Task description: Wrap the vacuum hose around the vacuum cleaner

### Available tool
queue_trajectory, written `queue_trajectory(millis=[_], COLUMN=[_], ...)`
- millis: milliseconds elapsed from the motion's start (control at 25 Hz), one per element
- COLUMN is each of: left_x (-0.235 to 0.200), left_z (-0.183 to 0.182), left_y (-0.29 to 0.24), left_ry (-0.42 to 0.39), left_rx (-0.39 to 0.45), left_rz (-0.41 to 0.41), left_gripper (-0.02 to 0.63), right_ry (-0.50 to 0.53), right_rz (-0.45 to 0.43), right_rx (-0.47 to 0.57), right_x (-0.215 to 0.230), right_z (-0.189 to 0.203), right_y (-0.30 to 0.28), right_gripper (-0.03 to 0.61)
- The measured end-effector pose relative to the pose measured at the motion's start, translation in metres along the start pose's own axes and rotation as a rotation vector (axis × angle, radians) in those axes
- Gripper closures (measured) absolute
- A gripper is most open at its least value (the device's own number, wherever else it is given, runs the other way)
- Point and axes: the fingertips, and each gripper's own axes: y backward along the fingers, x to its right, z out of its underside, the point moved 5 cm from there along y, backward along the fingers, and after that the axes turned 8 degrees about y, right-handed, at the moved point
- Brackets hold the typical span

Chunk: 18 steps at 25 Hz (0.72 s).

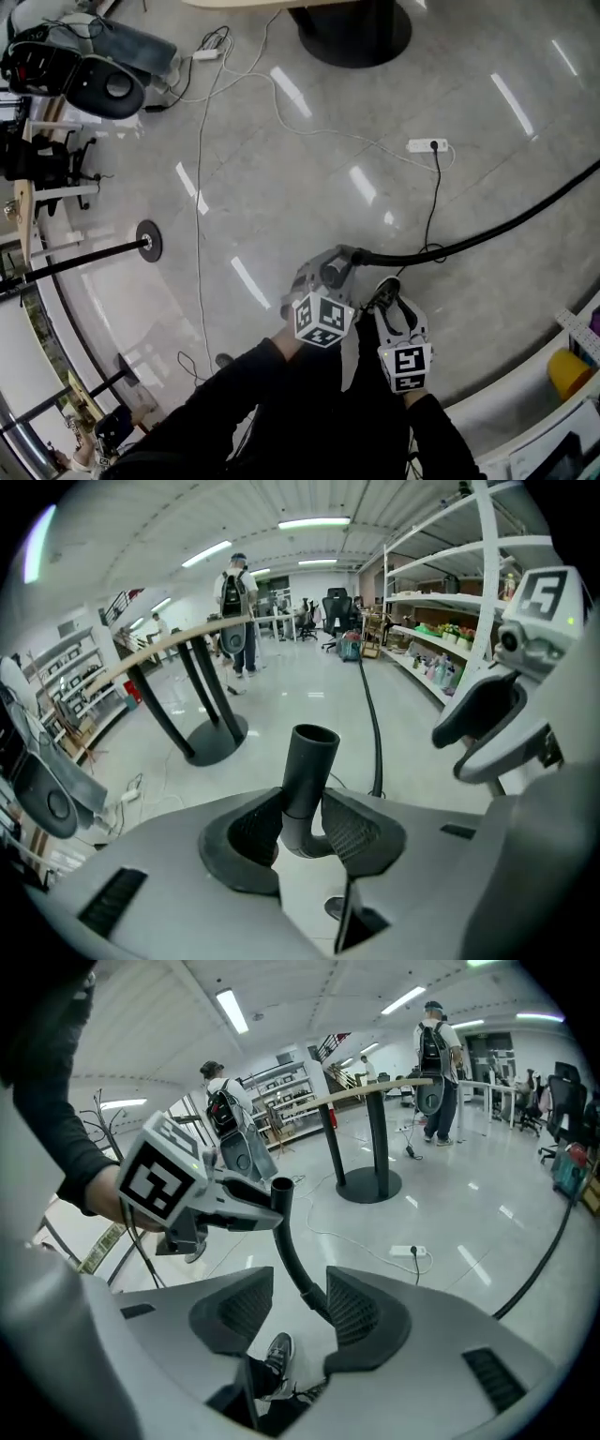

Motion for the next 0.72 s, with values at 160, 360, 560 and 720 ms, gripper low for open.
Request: queue_trajectory(millis=[160,360,560,720], left_x=[0.022,0.049,0.087,0.116], left_z=[-0.075,-0.14,-0.191,-0.215], left_y=[0.074,0.138,0.189,0.215], left_ry=[-0.018,-0.059,-0.083,-0.068], left_rx=[0.047,0.096,0.161,0.185], left_rz=[0.003,0.003,0.04,0.117], left_gripper=[0.469,0.471,0.477,0.486], right_ry=[0.084,0.289,0.422,0.425], right_rz=[0.021,-0.032,-0.022,-0.005], right_rx=[0.067,0.168,0.179,0.199], right_x=[-0.002,-0.002,-0.001,-0.005], right_z=[-0.053,-0.093,-0.125,-0.143], right_y=[0.046,0.052,0.051,0.079], right_gripper=[0.383,0.325,0.304,0.402])
